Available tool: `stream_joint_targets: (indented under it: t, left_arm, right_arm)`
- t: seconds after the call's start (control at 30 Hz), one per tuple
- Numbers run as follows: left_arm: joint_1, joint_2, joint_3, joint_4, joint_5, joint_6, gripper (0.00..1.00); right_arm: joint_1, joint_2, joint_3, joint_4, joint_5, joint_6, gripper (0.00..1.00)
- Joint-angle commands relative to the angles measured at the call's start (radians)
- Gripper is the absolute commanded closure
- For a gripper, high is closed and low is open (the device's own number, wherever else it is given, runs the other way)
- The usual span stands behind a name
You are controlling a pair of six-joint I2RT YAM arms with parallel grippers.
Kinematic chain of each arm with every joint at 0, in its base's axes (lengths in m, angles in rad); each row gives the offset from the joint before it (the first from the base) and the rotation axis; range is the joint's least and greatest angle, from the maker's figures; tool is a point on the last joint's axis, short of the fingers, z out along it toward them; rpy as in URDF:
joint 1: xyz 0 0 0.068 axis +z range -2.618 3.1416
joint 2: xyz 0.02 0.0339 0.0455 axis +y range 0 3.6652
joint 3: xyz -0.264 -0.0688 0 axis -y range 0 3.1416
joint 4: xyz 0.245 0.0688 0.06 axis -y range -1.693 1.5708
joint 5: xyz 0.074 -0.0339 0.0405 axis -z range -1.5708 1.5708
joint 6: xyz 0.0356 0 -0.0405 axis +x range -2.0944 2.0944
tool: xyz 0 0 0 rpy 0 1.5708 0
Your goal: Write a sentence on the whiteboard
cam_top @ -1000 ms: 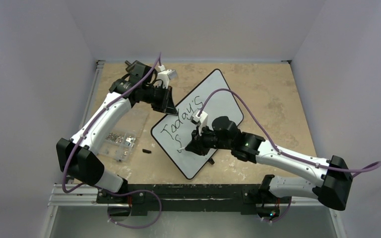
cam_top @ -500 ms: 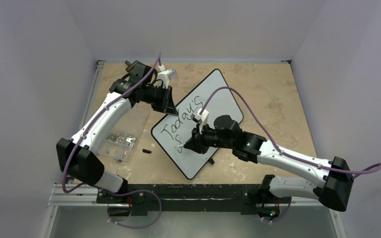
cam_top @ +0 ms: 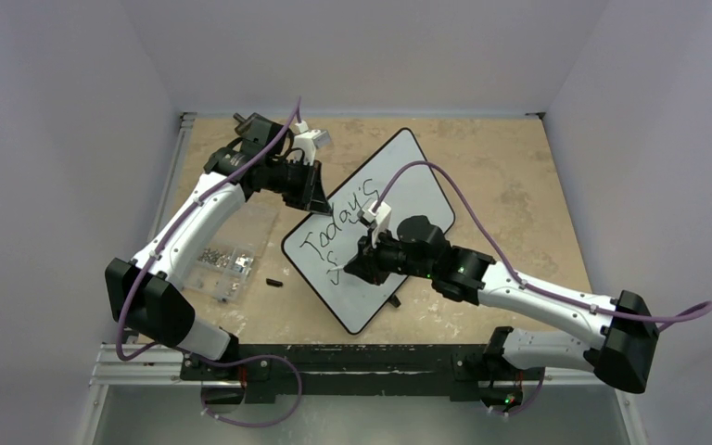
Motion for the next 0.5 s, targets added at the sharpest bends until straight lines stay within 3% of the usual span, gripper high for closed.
stream_joint_targets:
  t: [0.0,0.47]
  left_arm:
    - [0.01,-0.033,0.003,0.033,-0.129,0.011,1.0]
    - [0.01,-0.032,0.002,0.033,-0.129,0.011,1.0]
  right_arm:
    - [-0.001,-0.012,0.024,0.018,0.126,0.005,1.0]
    - [-0.002,-0.044,0.015,-0.01,0.218,0.014,1.0]
